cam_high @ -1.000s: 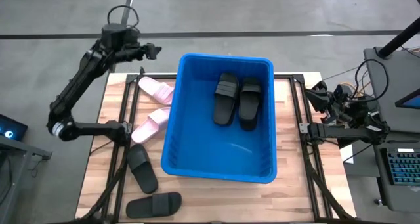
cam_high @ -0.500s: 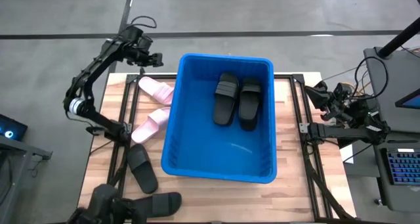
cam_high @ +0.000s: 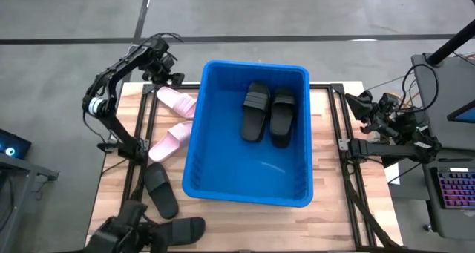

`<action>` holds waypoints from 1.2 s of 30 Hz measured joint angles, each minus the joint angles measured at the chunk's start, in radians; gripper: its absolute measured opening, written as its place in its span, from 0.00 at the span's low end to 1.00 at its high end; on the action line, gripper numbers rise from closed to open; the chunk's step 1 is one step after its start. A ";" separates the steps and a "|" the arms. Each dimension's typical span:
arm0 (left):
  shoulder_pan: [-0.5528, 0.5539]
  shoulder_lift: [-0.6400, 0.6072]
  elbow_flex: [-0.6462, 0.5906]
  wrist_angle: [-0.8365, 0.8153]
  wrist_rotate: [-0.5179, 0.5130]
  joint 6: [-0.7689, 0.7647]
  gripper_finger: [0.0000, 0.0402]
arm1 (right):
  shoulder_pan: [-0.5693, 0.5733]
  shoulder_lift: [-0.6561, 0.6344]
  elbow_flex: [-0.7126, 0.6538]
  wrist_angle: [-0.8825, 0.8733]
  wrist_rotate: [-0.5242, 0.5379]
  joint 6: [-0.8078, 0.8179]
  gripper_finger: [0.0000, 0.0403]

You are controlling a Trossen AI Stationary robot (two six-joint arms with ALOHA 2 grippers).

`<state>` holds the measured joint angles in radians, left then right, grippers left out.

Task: Pick and place slides into bin
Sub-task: Put the pink slide into the blue bin

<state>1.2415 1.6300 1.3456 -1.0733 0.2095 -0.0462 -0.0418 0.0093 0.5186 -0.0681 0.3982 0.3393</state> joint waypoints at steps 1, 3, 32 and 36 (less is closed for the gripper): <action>0.000 0.014 -0.005 -0.002 0.004 0.000 0.68 | 0.000 0.000 0.000 0.000 0.006 0.000 0.11; 0.000 0.043 -0.016 -0.013 0.023 0.001 0.68 | 0.000 0.000 0.000 0.000 0.007 -0.001 0.11; -0.001 0.237 -0.046 -0.034 0.249 0.130 0.29 | 0.000 0.000 0.000 -0.002 0.025 -0.003 0.11; 0.001 0.237 -0.046 -0.035 0.248 0.142 0.06 | 0.000 0.000 0.000 -0.002 0.025 -0.003 0.11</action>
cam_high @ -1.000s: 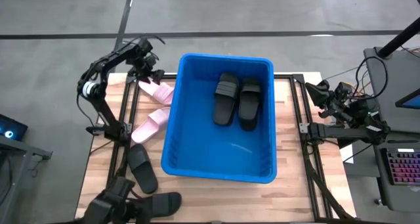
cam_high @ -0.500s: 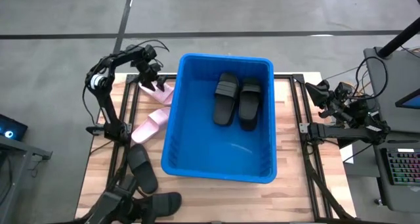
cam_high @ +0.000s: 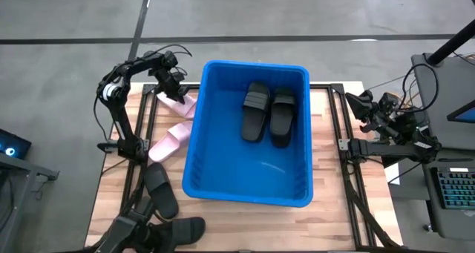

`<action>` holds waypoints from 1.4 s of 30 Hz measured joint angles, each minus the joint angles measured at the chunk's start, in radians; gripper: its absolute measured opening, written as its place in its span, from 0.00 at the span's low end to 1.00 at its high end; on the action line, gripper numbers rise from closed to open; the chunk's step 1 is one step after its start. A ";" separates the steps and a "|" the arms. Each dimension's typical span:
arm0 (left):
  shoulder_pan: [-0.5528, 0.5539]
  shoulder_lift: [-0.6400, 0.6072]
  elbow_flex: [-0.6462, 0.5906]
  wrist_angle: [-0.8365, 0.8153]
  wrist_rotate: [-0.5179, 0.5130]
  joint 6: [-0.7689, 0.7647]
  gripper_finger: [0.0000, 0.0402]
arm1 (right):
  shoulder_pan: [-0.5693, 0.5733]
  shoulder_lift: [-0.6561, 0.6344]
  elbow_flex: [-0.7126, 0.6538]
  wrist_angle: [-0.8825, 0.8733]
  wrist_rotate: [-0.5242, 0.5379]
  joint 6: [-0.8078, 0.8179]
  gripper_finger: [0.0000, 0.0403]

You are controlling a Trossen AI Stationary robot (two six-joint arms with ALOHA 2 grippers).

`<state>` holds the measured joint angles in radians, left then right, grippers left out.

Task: Pick and place slides into bin
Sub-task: Put the pink slide into the blue bin

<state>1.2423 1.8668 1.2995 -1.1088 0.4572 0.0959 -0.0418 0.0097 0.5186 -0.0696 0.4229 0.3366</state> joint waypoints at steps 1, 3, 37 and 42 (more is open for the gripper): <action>0.000 0.000 0.000 0.000 -0.001 0.000 0.03 | 0.000 0.000 0.000 0.000 0.000 0.000 0.11; 0.002 -0.001 0.005 -0.004 -0.002 0.000 0.03 | 0.000 0.000 0.000 0.000 0.000 0.001 0.11; -0.034 -0.812 0.175 0.295 -0.042 -0.405 0.00 | 0.000 0.321 -0.001 0.213 0.111 -0.032 0.11; -0.081 -0.872 0.167 0.450 0.005 -0.483 0.00 | 0.000 0.484 -0.001 0.426 0.113 -0.057 0.21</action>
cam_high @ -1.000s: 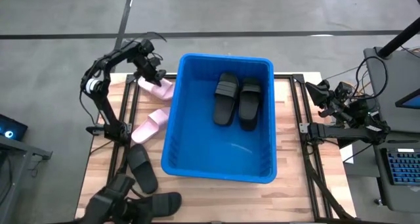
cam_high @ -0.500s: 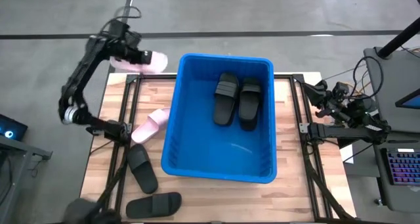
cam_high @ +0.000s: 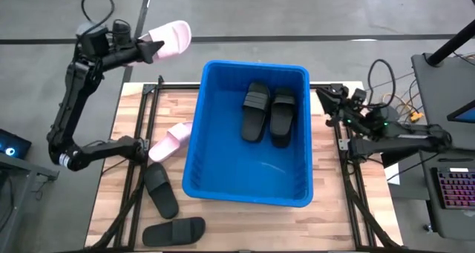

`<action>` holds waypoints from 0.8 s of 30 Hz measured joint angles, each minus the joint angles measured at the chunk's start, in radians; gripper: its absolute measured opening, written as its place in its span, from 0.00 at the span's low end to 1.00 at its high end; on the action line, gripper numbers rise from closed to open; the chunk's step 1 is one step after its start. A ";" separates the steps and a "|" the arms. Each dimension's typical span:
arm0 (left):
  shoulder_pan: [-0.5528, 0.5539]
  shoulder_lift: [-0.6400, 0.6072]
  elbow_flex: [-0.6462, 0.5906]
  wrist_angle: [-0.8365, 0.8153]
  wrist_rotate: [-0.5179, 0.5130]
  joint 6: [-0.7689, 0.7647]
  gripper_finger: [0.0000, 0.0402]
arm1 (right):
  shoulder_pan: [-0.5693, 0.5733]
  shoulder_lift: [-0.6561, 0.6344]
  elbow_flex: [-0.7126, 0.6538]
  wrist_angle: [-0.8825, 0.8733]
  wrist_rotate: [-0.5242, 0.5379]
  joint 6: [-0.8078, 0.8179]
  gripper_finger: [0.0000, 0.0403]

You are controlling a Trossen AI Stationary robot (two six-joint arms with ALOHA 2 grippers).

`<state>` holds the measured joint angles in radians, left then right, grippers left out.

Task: Pick and place slides into bin
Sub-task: Put the pink slide into the blue bin

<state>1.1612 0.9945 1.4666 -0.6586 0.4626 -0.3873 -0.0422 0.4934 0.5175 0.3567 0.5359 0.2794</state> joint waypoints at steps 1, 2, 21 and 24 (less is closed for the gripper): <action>-0.007 -0.006 0.000 0.033 0.010 -0.019 0.00 | 0.000 0.029 0.000 0.041 0.000 0.000 0.24; -0.015 -0.009 0.000 0.064 0.021 -0.038 0.00 | 0.000 0.054 0.000 0.078 0.000 -0.001 0.27; -0.383 0.101 -0.188 0.950 -0.008 -0.158 0.00 | -0.057 0.515 0.420 0.216 0.074 -0.288 0.60; -0.434 0.139 -0.233 1.075 -0.064 -0.157 0.00 | -0.083 0.579 0.517 0.216 0.078 -0.329 0.60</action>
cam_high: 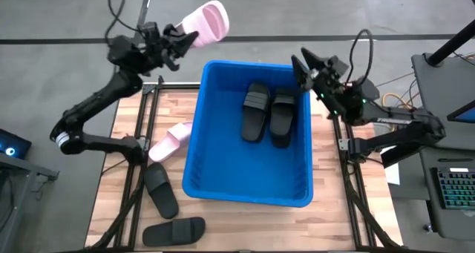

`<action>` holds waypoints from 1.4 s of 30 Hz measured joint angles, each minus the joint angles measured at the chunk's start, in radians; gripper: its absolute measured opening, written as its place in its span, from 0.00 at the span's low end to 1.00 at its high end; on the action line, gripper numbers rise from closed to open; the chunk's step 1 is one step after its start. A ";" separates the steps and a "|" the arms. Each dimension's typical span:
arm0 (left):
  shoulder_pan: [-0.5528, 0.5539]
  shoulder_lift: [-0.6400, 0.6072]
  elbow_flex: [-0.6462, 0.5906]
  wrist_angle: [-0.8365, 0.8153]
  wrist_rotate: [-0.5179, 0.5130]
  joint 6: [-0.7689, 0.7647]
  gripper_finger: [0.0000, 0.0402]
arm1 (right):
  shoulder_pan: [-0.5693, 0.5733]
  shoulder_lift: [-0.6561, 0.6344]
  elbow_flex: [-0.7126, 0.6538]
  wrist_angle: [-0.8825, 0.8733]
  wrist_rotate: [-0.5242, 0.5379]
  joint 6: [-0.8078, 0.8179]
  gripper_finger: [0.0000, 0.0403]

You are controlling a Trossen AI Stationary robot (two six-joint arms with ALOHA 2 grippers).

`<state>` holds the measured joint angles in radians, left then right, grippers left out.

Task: Pick and place slides into bin
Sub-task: Put the pink slide into the blue bin

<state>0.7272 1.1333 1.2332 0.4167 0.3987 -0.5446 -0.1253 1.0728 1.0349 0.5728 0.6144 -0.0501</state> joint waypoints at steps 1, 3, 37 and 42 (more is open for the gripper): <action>-0.014 0.016 -0.011 0.037 -0.005 0.000 0.00 | -0.005 0.022 0.033 -0.006 0.000 -0.028 0.60; -0.045 0.052 -0.019 0.108 -0.008 0.000 0.00 | -0.011 0.067 0.103 -0.037 0.000 -0.091 0.60; -0.185 0.245 -0.005 0.335 -0.011 0.038 0.00 | -0.087 0.397 0.634 -0.536 -0.151 -0.106 0.60; -0.197 0.244 0.003 0.335 -0.007 0.054 0.00 | -0.108 0.396 0.635 -0.539 -0.217 -0.071 0.56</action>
<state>0.5306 1.3773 1.2360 0.7521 0.3919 -0.4908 -0.2337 1.4693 1.6695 0.0335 0.3970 -0.1208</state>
